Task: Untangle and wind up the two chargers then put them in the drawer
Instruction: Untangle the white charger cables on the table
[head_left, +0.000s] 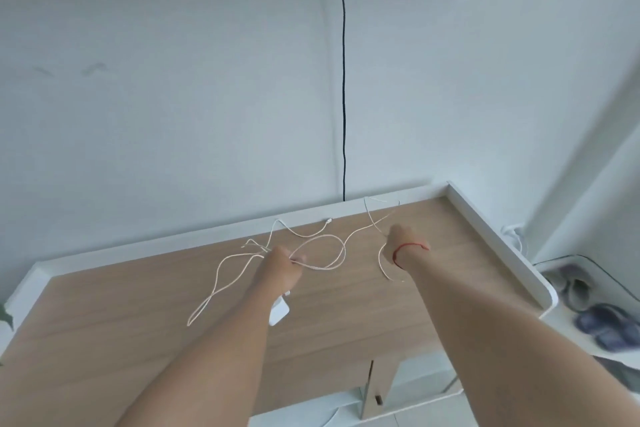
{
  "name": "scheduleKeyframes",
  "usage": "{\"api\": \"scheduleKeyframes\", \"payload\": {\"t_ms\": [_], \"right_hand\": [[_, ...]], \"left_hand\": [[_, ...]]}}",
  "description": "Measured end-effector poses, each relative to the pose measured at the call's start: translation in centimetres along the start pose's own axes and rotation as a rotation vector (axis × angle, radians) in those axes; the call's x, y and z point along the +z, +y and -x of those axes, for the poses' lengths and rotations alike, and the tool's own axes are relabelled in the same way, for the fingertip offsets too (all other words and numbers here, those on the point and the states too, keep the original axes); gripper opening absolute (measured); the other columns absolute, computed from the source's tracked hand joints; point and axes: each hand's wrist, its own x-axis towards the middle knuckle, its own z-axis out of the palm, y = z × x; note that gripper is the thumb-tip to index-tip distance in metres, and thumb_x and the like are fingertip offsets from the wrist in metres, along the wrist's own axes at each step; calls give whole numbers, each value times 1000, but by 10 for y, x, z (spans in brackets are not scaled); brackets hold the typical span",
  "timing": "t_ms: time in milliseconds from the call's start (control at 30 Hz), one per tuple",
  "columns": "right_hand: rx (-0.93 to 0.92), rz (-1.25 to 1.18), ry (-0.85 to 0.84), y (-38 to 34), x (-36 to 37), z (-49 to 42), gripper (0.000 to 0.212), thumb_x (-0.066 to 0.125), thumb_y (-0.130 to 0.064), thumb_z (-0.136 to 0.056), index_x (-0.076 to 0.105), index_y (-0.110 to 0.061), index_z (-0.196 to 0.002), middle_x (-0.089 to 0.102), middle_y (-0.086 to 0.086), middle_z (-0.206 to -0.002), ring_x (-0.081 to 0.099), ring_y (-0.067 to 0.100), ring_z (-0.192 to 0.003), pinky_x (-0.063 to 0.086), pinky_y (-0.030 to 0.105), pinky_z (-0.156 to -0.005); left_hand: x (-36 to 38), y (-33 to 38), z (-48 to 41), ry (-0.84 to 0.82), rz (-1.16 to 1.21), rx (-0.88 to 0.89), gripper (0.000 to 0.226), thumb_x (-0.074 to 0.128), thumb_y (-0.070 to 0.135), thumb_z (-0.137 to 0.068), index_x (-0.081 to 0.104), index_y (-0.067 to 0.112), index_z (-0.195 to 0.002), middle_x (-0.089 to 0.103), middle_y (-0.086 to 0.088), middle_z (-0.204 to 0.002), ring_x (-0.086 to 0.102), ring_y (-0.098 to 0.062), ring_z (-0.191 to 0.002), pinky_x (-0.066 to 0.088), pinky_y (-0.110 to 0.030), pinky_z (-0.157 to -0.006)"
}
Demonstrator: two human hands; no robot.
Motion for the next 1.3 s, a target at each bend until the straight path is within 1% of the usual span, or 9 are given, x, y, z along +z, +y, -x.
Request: {"api": "scheduleKeyframes", "payload": {"t_ms": [100, 233, 333, 433, 533, 700, 800, 1033, 1300], "right_hand": [[-42, 11, -120, 3, 27, -4, 60, 40, -9, -93, 19, -8, -149, 48, 15, -136, 50, 31, -123, 44, 38, -99], [-23, -515, -292, -22, 40, -9, 14, 47, -19, -97, 55, -18, -109, 62, 10, -100, 55, 25, -83, 51, 31, -71], [-40, -827, -421, -55, 31, 0, 22, 42, -37, -98, 50, -17, -94, 68, 9, -92, 66, 28, -72, 55, 31, -66], [-210, -790, -486, -74, 29, 12, 32, 52, -46, -94, 57, -17, -105, 71, 7, -82, 67, 21, -64, 53, 27, -61], [-340, -578, -430, -81, 34, 12, 30, 66, -45, -85, 74, -18, -78, 49, -4, -50, 50, 14, -47, 44, 26, -59], [-320, -525, -315, -86, 44, 8, 37, 65, -41, -86, 57, -17, -58, 30, -8, -36, 32, 13, -40, 31, 24, -50], [-320, -548, -264, -92, 51, 12, 28, 65, -39, -87, 54, -16, -74, 23, -9, -37, 22, 13, -41, 23, 24, -45], [-389, -672, -172, -134, 40, 27, 34, 64, -31, -90, 59, -9, -64, 28, -11, -27, 27, 7, -31, 25, 12, -36], [-476, -662, -220, -180, 36, 48, 36, 65, -40, -87, 73, -8, -74, 24, -9, -34, 21, 9, -31, 23, 22, -43]], "left_hand": [[15, -14, 0, -42, 6, -9, 18, 55, 26, -89, 64, 30, -74, 66, 4, -75, 68, -26, -89, 53, -29, -78], [23, -22, 1, -15, 2, 12, 3, 63, 26, -88, 60, 28, -88, 63, 3, -103, 60, -25, -105, 49, -33, -90], [26, -27, 0, -11, 7, 28, 31, 65, 31, -87, 59, 23, -116, 61, 0, -120, 55, -26, -115, 44, -38, -100], [24, -30, -1, -11, 27, 53, 43, 64, 29, -88, 54, 24, -129, 57, 1, -129, 53, -22, -121, 43, -33, -101], [17, -34, 2, -16, 90, 40, 40, 64, 27, -88, 52, 23, -127, 56, 4, -120, 59, -23, -111, 46, -29, -89], [8, -41, 9, 64, 104, 80, 48, 60, 16, -87, 39, 19, -130, 55, -9, -111, 60, -27, -97, 52, -37, -79], [5, -47, 12, 125, 98, 103, 43, 54, 9, -88, 34, 16, -126, 57, -12, -101, 56, -22, -80, 47, -33, -66], [-20, -75, 25, 313, 26, 72, 14, 48, 4, -90, 50, 9, -103, 51, -3, -86, 49, -27, -72, 34, -31, -60], [-58, -136, 43, 408, -157, -37, 30, 44, 3, -90, 34, 21, -68, 50, -7, -108, 50, -31, -100, 39, -35, -73]]}}
